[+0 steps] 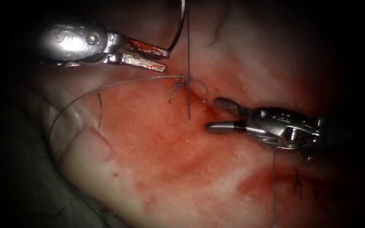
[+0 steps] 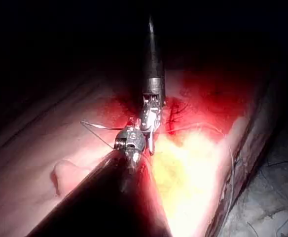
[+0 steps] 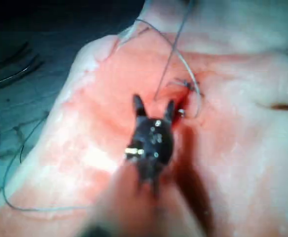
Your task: Wound Closure
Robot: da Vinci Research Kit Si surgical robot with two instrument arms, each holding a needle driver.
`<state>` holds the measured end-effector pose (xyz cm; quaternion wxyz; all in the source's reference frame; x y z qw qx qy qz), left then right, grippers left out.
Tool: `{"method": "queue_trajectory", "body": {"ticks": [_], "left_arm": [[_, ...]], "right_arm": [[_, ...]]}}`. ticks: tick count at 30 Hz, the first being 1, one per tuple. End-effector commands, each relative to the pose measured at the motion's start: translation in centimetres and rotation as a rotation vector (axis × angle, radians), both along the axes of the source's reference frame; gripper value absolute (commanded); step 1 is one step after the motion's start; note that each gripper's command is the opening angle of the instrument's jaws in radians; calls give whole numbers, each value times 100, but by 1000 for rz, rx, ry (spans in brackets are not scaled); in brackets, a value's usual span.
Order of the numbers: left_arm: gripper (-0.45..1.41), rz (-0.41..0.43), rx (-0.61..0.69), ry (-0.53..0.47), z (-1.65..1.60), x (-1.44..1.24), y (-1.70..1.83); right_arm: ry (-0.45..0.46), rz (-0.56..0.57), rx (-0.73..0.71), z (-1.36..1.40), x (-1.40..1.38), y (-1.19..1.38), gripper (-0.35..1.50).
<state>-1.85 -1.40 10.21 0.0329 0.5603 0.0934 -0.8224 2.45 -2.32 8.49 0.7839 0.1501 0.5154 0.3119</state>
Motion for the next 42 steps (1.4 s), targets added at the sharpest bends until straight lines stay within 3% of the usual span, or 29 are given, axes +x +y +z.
{"method": "queue_trajectory", "body": {"ticks": [1,8,16,18,19,20,29,32,42], "left_arm": [[-45,-3,6,-6,4,-5,-2],[-45,-8,7,-12,9,-6,-3],[-45,-3,10,-17,11,-5,-3],[-45,-1,12,-21,11,-5,-4],[-45,1,14,-23,11,-6,-4],[-45,2,15,-26,11,-6,-5],[-45,25,20,-60,22,-7,-18],[-45,29,31,-63,36,-8,-28],[-45,57,61,-45,68,4,-44]], "right_arm": [[-8,-9,-6,8,15,-8,86],[-32,-38,-21,24,40,-23,61],[-53,-33,-36,40,56,-24,51],[-61,-36,-44,46,59,-24,32],[-67,-39,-45,49,60,-25,7],[-78,-49,-50,53,60,-26,-35],[-100,-97,-40,54,46,-48,-35],[-83,-119,-34,39,45,-64,-35],[14,-199,16,-46,74,-109,-35]]}}
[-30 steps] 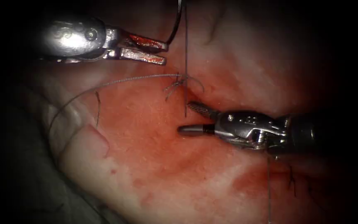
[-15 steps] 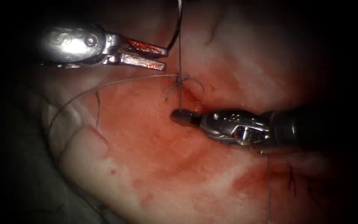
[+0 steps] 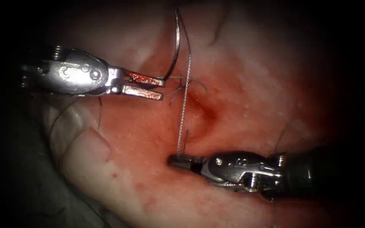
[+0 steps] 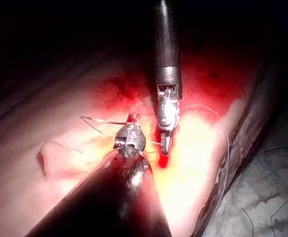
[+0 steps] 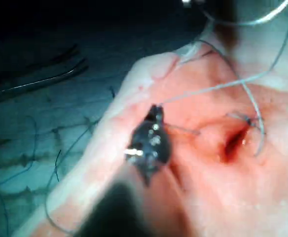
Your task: Wound Closure
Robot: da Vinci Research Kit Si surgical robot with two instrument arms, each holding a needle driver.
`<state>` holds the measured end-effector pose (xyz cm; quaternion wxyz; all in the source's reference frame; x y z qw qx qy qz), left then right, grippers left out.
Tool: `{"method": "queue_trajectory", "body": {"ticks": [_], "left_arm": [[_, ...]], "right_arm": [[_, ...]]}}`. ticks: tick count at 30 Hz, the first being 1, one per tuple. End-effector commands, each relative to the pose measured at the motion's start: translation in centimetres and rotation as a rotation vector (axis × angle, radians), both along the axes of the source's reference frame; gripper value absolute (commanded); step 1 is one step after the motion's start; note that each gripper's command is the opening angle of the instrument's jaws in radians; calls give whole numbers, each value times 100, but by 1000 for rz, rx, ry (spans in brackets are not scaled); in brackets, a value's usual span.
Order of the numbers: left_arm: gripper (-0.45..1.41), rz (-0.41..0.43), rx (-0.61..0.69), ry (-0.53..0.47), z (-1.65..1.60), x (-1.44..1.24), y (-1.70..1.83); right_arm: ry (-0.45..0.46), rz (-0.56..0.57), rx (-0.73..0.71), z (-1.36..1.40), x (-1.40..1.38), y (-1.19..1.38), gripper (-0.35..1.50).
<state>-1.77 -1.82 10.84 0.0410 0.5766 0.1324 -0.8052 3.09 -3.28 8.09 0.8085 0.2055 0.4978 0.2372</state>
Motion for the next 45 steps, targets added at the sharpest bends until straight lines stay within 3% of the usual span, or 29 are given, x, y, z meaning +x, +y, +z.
{"method": "queue_trajectory", "body": {"ticks": [1,10,14,17,18,20,23,28,34,45], "left_arm": [[-45,1,13,1,5,-2,-2],[-45,0,30,9,6,10,-2],[-45,-10,27,22,9,15,1],[-45,-20,26,35,11,22,5],[-45,-25,29,41,11,26,8],[-45,-35,30,53,12,33,12],[-45,-47,29,70,13,46,18],[-45,-62,35,91,15,61,24],[-45,-72,35,102,16,60,22],[-45,-62,47,88,13,50,15]], "right_arm": [[16,-6,6,-13,13,-15,-35],[114,-43,22,-56,29,-32,-35],[120,-47,13,-60,33,-28,-32],[93,-32,-101,-53,27,-19,69],[85,-31,-131,-51,25,-14,91],[68,-31,-201,-45,16,-2,113],[20,-33,-303,-37,2,13,124],[-58,-41,-349,-19,-20,26,126],[-135,-30,-365,8,-33,34,119],[-144,90,-310,47,-27,68,111]]}}
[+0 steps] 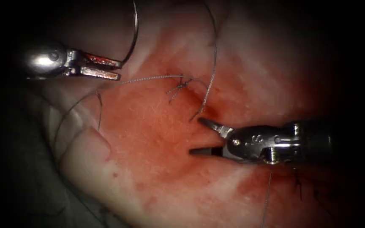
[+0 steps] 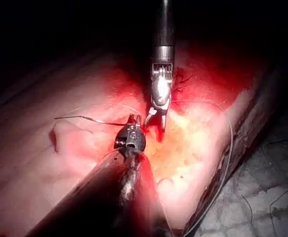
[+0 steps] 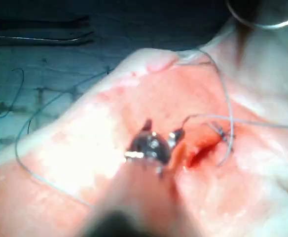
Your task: Wound Closure
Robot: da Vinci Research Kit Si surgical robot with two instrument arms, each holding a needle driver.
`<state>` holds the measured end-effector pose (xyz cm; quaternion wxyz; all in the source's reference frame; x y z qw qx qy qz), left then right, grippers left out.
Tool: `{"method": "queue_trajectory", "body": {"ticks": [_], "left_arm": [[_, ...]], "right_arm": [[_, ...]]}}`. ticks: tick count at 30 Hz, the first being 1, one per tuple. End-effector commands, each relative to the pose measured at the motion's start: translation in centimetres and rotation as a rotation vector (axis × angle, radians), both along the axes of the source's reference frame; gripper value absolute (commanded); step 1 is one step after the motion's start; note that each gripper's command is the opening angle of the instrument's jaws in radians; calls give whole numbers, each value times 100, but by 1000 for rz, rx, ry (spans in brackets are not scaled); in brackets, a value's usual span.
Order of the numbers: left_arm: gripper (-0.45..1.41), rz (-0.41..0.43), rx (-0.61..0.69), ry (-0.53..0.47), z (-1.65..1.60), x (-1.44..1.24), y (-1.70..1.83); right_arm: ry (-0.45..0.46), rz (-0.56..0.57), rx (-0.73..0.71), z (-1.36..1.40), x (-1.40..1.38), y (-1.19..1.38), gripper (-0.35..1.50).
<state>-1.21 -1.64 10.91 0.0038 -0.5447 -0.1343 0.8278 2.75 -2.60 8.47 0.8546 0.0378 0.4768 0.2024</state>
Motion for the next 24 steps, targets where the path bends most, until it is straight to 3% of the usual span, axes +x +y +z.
{"method": "queue_trajectory", "body": {"ticks": [1,4,6,7,9,10,19,24], "left_arm": [[-45,2,2,-3,6,-6,-4],[-45,4,3,-5,6,-6,-5],[-45,4,3,-5,5,-7,-5],[-45,4,3,-5,5,-7,-5],[-45,5,3,-2,6,-7,-5],[-45,5,3,-2,6,-7,-5],[-45,59,26,-30,7,-19,-17],[-45,152,52,-82,2,-26,-35]], "right_arm": [[3,27,18,12,9,3,109],[11,53,45,20,15,9,108],[16,59,62,22,19,11,96],[32,56,76,23,21,11,76],[71,13,108,23,22,9,-17],[86,-8,117,21,22,7,-35],[96,-8,168,9,8,-22,-35],[126,-42,208,-25,-6,-62,-35]]}}
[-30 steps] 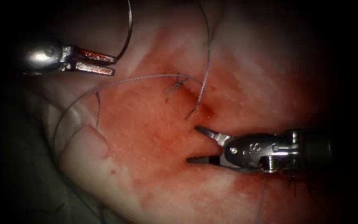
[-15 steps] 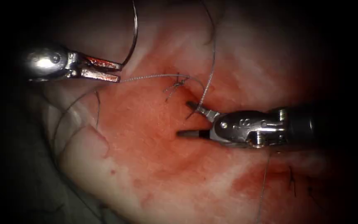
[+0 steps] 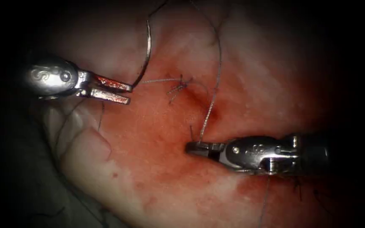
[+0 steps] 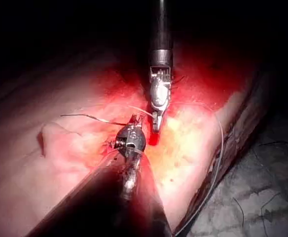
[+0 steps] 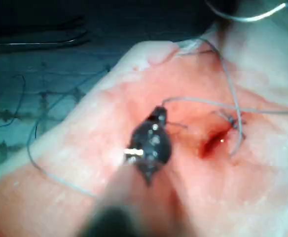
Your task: Wound Closure
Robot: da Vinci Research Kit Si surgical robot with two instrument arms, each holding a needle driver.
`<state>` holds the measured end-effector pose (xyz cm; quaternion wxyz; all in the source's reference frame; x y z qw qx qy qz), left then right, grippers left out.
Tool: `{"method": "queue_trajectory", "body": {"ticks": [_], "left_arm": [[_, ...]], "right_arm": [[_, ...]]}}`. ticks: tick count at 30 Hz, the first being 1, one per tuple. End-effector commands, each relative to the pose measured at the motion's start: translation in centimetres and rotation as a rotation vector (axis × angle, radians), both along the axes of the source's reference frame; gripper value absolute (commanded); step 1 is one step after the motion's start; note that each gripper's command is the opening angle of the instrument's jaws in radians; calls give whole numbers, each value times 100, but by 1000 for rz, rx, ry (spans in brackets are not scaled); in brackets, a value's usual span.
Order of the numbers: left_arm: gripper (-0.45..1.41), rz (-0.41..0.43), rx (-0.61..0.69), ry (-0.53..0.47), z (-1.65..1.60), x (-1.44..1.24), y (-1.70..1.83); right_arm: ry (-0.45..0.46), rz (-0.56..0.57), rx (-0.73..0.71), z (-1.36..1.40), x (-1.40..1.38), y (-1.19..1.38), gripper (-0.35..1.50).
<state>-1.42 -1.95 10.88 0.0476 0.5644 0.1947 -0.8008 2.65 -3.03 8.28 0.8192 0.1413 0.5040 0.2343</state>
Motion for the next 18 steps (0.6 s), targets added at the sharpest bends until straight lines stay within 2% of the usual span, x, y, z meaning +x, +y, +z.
{"method": "queue_trajectory", "body": {"ticks": [1,3,4,5,11,18], "left_arm": [[-45,24,2,-12,4,-6,-6],[-45,52,5,-34,1,-7,-11],[-45,71,4,-49,0,-7,-14],[-45,71,4,-49,0,-7,-14],[-45,129,4,-58,1,-4,-24],[-45,145,12,-63,1,1,-24]], "right_arm": [[14,-22,10,-15,4,-27,-35],[25,-42,17,-37,6,-44,-35],[39,-54,23,-57,10,-56,-35],[39,-54,23,-57,10,-56,-35],[91,-99,52,-118,29,-84,-35],[162,-200,20,-190,45,-106,-35]]}}
